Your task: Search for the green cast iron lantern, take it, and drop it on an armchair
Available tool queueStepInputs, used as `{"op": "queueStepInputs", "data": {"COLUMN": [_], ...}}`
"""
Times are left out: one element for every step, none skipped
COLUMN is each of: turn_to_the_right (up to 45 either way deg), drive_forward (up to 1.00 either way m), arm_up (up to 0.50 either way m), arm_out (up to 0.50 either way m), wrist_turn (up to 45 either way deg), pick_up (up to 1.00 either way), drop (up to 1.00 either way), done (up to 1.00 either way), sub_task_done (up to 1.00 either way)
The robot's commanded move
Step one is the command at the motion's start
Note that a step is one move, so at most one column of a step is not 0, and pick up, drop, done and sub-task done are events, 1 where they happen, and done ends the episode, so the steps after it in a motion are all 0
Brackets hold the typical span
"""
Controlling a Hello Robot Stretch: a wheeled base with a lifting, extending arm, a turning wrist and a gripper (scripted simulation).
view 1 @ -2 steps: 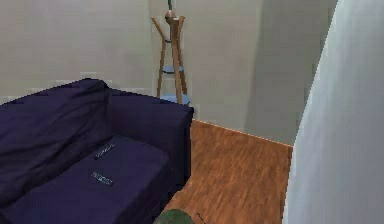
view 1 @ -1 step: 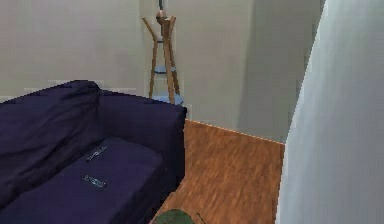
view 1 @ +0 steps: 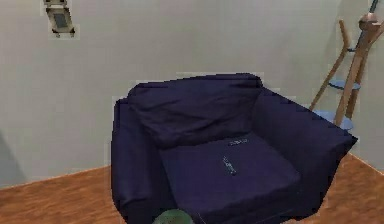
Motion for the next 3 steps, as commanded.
{"op": "queueStepInputs", "data": {"turn_to_the_right": [-18.0, 0.0, 45.0], "drive_forward": [0.00, 0.30, 0.00], "arm_up": [0.00, 0.00, 0.00], "arm_out": [0.00, 0.00, 0.00], "wrist_turn": [0.0, 0.0, 0.0], "pick_up": [0.00, 0.00, 0.00], "drop": [0.00, 0.00, 0.00], "done": [0.00, 0.00, 0.00], "sub_task_done": [0.00, 0.00, 0.00]}}
